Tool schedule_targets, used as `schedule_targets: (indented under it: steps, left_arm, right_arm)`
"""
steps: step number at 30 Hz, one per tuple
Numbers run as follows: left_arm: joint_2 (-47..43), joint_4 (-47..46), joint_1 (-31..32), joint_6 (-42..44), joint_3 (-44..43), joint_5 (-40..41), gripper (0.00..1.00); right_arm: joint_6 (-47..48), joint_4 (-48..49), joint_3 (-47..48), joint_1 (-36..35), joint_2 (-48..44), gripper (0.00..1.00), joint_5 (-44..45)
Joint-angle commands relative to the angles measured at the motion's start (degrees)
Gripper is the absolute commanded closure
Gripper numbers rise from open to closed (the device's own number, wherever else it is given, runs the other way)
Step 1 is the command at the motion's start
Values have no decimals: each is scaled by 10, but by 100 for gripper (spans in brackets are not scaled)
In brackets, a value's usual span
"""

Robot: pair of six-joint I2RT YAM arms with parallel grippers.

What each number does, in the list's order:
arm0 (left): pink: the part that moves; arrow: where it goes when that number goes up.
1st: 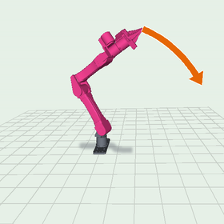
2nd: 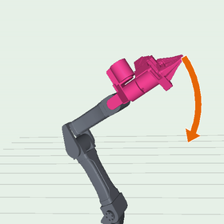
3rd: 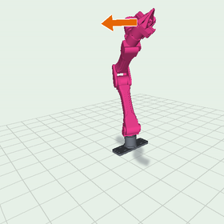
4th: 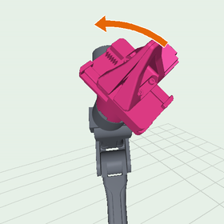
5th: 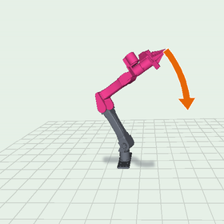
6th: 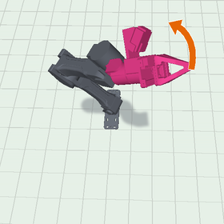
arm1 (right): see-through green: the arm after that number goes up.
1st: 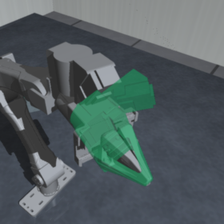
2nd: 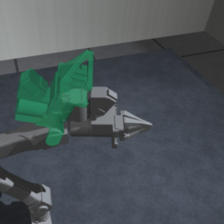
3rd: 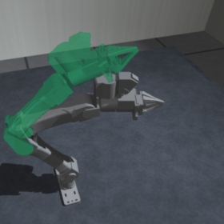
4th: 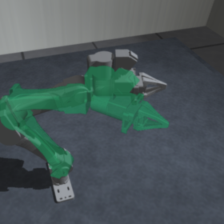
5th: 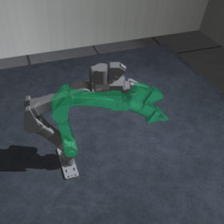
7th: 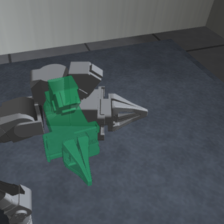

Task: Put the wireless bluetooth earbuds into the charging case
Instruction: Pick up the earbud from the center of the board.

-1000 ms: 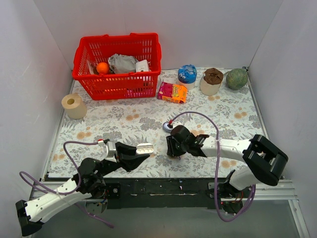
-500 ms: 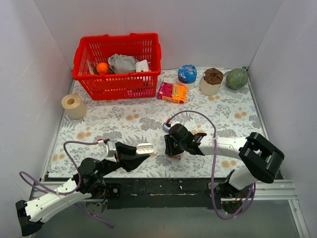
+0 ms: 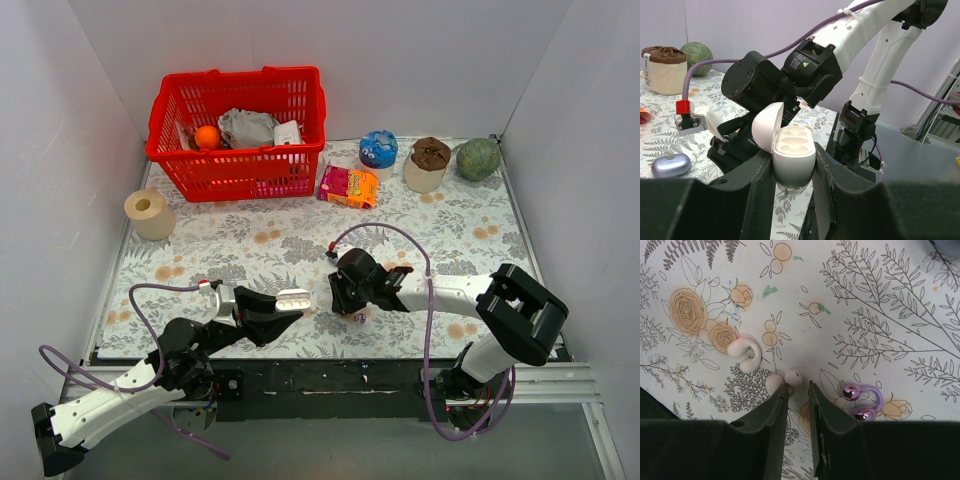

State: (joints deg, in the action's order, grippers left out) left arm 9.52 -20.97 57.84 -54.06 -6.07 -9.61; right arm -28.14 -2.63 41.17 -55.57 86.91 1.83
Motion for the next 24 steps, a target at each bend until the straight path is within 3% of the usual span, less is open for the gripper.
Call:
schedule_targets:
  steps: [1, 6, 11, 14, 18, 19, 21, 24]
  left_arm:
    - [6, 2, -2, -2, -12, -1, 100]
    - [6, 2, -1, -3, -12, 0, 100]
    - [7, 3, -1, 1, -15, 2, 100]
    - [5, 4, -2, 2, -15, 4, 100]
    - [2, 3, -1, 1, -13, 5, 100]
    - [0, 4, -1, 0, -14, 6, 100]
    - [-2, 4, -1, 1, -12, 6, 100]
    - [-2, 4, -1, -2, -11, 7, 100]
  right_arm:
    - [68, 5, 22, -1, 18, 72, -13]
    - [120, -4, 28, -1, 16, 77, -28]
    - [125, -11, 23, 0, -11, 53, 12]
    - [104, -5, 13, 0, -47, 47, 25]
    - [78, -6, -1, 0, -98, 47, 34]
    - [71, -3, -13, -1, -107, 48, 29]
    - [66, 18, -28, -1, -128, 59, -2]
    - [63, 21, -48, -16, -133, 89, -14]
